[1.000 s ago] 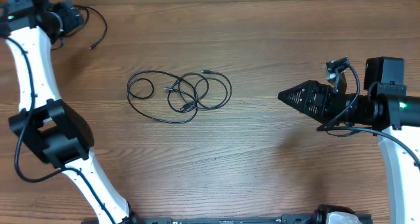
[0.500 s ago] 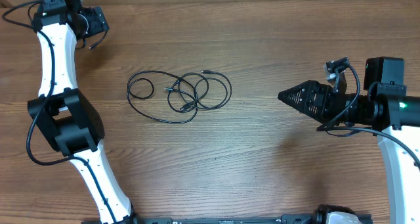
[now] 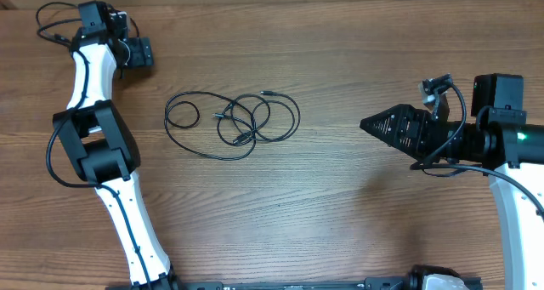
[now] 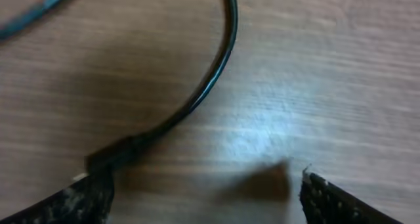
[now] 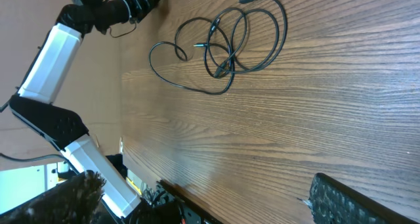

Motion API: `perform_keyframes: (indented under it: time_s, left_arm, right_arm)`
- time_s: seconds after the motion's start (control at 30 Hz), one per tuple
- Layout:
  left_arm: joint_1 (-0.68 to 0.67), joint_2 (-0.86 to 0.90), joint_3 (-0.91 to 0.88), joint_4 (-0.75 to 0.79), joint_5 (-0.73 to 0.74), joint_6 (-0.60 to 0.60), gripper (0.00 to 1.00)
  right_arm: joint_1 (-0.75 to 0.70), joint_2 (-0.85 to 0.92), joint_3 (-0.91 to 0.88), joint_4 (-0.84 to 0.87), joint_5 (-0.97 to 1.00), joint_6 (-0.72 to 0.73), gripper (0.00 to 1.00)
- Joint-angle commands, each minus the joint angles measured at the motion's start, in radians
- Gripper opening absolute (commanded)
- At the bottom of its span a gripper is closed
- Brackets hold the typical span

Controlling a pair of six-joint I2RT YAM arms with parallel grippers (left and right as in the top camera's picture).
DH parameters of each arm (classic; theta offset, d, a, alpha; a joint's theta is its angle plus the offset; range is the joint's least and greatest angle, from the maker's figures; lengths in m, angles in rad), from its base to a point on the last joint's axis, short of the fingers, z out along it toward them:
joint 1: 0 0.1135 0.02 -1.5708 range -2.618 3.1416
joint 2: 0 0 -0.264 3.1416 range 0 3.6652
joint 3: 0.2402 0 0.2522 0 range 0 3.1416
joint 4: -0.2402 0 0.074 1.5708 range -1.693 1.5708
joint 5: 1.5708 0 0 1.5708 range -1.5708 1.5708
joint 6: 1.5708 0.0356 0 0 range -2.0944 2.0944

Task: Untangle cables

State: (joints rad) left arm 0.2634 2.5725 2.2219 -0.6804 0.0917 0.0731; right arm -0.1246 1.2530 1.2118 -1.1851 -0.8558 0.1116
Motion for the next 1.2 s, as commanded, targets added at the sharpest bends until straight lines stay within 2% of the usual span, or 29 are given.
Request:
perform_keyframes:
  time_s: [0.0, 0.2, 0.43, 0.93, 1.03, 1.1, 1.17]
  left_arm:
    - [-0.001, 0.014, 0.003, 0.043, -0.037, 0.092, 0.91]
    - [-0.001, 0.027, 0.002, 0.071, -0.048, 0.137, 0.92]
    - [0.021, 0.054, 0.002, 0.084, -0.217, 0.091, 0.92]
    - [0.057, 0.057, -0.037, 0.139, 0.037, 0.102, 0.83]
    - [0.066, 0.057, -0.041, 0.134, 0.067, 0.102, 0.67]
    - [0.066, 0.057, -0.041, 0.127, 0.066, 0.102, 0.65]
    - [0.065, 0.057, -0.041, 0.115, 0.066, 0.102, 0.55]
  right_arm:
    - [-0.003, 0.0, 0.025, 0.005, 0.003, 0.0, 1.0]
    - [-0.003, 0.0, 0.025, 0.005, 0.003, 0.0, 1.0]
    - [-0.003, 0.0, 0.025, 0.005, 0.003, 0.0, 1.0]
    - [-0.003, 0.0, 0.025, 0.005, 0.003, 0.0, 1.0]
    - [-0.003, 0.0, 0.025, 0.005, 0.003, 0.0, 1.0]
    - [-0.003, 0.0, 0.025, 0.005, 0.003, 0.0, 1.0]
    - [-0.003, 0.0, 0.025, 0.005, 0.003, 0.0, 1.0]
